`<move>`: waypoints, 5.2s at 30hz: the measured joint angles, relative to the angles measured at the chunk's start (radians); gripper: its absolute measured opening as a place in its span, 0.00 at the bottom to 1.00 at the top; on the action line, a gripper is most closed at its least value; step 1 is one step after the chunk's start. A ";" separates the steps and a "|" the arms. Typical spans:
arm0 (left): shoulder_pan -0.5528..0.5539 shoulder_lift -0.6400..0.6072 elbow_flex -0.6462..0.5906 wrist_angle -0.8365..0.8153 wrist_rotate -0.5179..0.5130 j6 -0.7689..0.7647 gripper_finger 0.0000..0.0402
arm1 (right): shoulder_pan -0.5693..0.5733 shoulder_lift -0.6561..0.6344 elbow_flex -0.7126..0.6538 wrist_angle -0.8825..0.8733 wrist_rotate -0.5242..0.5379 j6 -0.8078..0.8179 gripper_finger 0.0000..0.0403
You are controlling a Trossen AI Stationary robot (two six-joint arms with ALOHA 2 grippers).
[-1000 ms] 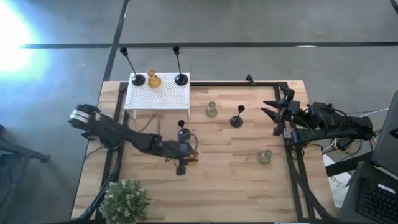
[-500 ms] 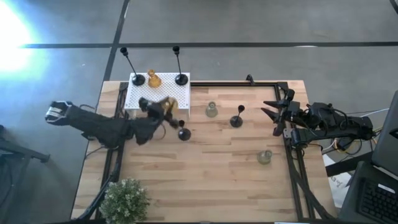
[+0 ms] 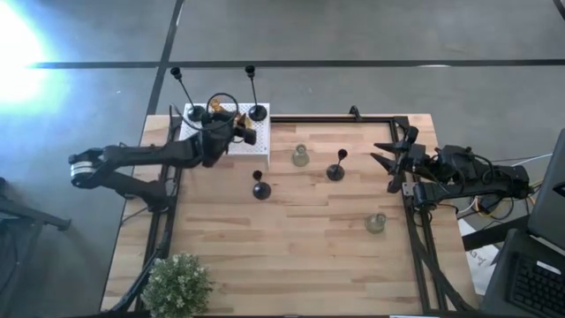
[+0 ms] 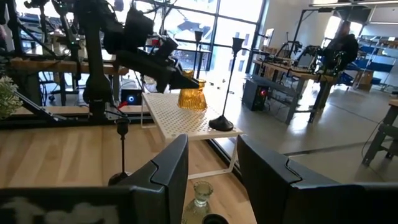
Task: Pick & Place candle stick holders
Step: Put the orange candle holder on the shelf
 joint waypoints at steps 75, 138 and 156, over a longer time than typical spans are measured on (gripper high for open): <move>0.287 0.202 0.077 -0.044 0.203 -0.069 0.50 | 0.000 0.004 -0.001 -0.003 0.000 -0.004 0.31; 0.027 -0.168 -0.181 0.110 0.500 0.315 0.27 | 0.000 0.004 -0.013 -0.005 0.000 0.003 0.27; 0.191 -0.068 -0.203 0.221 0.591 0.208 0.01 | 0.000 0.004 -0.021 -0.001 0.000 0.001 0.21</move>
